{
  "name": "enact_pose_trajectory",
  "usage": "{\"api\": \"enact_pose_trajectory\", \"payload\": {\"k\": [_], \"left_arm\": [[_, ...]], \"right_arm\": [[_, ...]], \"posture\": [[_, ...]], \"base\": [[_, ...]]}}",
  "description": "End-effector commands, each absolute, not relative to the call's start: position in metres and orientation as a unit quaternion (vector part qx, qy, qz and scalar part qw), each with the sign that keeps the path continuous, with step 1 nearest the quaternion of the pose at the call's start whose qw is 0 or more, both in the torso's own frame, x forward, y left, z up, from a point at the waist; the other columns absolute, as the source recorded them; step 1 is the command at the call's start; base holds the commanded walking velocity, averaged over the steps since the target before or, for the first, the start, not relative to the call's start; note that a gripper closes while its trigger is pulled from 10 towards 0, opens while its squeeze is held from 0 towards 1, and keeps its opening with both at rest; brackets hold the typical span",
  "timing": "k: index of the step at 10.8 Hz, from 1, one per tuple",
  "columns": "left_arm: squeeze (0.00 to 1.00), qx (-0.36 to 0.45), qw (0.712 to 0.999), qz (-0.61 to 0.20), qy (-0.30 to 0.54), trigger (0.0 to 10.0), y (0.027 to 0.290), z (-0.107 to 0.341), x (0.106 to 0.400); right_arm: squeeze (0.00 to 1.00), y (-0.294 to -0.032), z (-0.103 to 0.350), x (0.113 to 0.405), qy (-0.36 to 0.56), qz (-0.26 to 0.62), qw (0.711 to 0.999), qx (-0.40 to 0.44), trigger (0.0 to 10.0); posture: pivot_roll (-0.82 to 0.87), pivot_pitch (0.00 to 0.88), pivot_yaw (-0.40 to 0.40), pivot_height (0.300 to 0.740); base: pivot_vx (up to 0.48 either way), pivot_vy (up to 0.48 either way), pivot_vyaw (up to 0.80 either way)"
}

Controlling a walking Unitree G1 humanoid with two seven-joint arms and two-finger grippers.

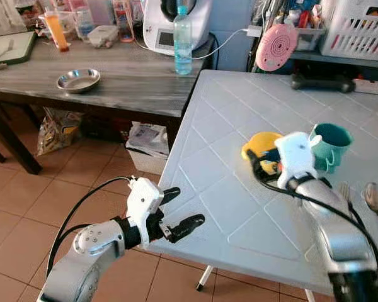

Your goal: Setting the table

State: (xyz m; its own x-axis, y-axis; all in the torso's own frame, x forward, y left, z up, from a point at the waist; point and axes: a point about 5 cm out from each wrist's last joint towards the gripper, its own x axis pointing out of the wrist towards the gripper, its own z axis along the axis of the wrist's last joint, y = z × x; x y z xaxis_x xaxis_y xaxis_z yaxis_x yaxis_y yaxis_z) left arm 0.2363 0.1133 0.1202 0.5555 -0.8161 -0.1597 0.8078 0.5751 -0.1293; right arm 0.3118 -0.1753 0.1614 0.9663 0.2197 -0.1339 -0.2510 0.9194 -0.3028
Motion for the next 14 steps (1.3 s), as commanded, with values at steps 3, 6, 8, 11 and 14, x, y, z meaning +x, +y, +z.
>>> {"api": "enact_pose_trajectory", "payload": {"k": [3, 6, 8, 11, 14], "left_arm": [[0.0, -0.025, 0.886, -0.454, 0.088, 10.0, 0.115, 0.127, 0.24], [0.0, -0.033, 0.899, -0.432, 0.066, 10.0, 0.112, 0.134, 0.248], [0.0, -0.036, 0.9, -0.43, 0.062, 10.0, 0.109, 0.135, 0.248], [0.0, -0.041, 0.903, -0.423, 0.056, 10.0, 0.105, 0.136, 0.249], [0.0, -0.042, 0.905, -0.42, 0.057, 10.0, 0.105, 0.135, 0.248]], "right_arm": [[0.0, -0.182, 0.159, 0.316, 0.076, 0.132, 0.973, -0.175, 10.0], [0.0, -0.187, 0.153, 0.317, 0.107, 0.14, 0.965, -0.196, 10.0], [0.0, -0.189, 0.147, 0.317, 0.13, 0.157, 0.955, -0.215, 10.0], [0.0, -0.192, 0.142, 0.322, 0.163, 0.2, 0.925, -0.281, 10.0], [0.0, -0.193, 0.139, 0.326, 0.172, 0.225, 0.911, -0.301, 0.0]], "posture": [[-0.04, 0.089, 0.02, 0.74], [-0.04, 0.081, 0.02, 0.74], [-0.04, 0.076, 0.014, 0.74], [-0.04, 0.068, 0.01, 0.74], [-0.04, 0.072, 0.01, 0.74]], "base": [[0.0, 0.0, 0.0], [0.0, 0.0, 0.0], [0.0, 0.0, 0.0], [0.0, 0.0, 0.0], [0.0, 0.0, 0.0]]}}
